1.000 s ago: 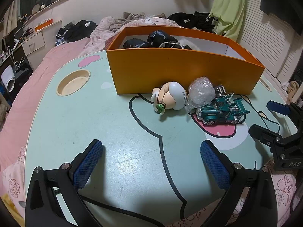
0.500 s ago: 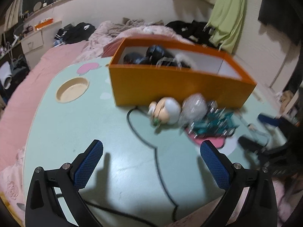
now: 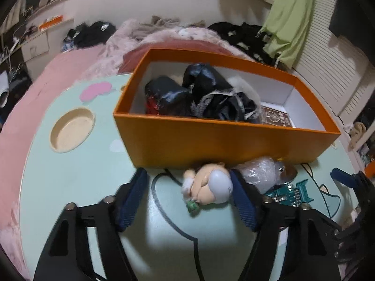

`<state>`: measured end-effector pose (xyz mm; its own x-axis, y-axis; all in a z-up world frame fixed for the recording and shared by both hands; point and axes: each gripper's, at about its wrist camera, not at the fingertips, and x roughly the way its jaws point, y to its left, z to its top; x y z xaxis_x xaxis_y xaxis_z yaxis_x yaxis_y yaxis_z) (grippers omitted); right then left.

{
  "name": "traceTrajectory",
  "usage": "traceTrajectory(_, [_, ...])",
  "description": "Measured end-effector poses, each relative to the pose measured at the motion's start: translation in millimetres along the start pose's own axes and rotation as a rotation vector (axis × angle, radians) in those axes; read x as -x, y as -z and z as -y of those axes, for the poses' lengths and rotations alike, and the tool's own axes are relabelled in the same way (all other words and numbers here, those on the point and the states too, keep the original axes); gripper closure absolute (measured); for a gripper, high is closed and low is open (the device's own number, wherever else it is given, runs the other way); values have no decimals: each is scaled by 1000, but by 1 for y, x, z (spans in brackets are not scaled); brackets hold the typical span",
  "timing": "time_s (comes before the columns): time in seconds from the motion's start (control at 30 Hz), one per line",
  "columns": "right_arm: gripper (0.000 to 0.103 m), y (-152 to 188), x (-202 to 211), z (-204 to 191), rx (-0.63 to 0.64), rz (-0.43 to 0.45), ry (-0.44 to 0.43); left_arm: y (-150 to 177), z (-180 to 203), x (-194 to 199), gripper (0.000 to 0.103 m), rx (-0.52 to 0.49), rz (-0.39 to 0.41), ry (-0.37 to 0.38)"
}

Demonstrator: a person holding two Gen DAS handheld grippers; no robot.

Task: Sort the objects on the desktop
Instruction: 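Grasp the white-haired doll figure with the left gripper and lift it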

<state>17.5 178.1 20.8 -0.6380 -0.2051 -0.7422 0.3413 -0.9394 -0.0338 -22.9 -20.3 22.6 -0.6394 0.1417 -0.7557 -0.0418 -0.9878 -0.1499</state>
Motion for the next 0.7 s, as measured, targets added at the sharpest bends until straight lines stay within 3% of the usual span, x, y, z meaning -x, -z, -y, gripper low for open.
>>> traceTrajectory(0.03, [0,0,0,0,0,0,0,2,3,1,60,-13,3,32])
traceTrajectory(0.07, [0,0,0,0,0,0,-1,3,5,2,62,-20,4,43])
traceTrajectory(0.47, [0,0,0,0,0,0,0,43,2,47,62,5,38,18])
traceTrajectory(0.7, [0,0,0,0,0,0,0,60,10,39,61,-57,40,-34])
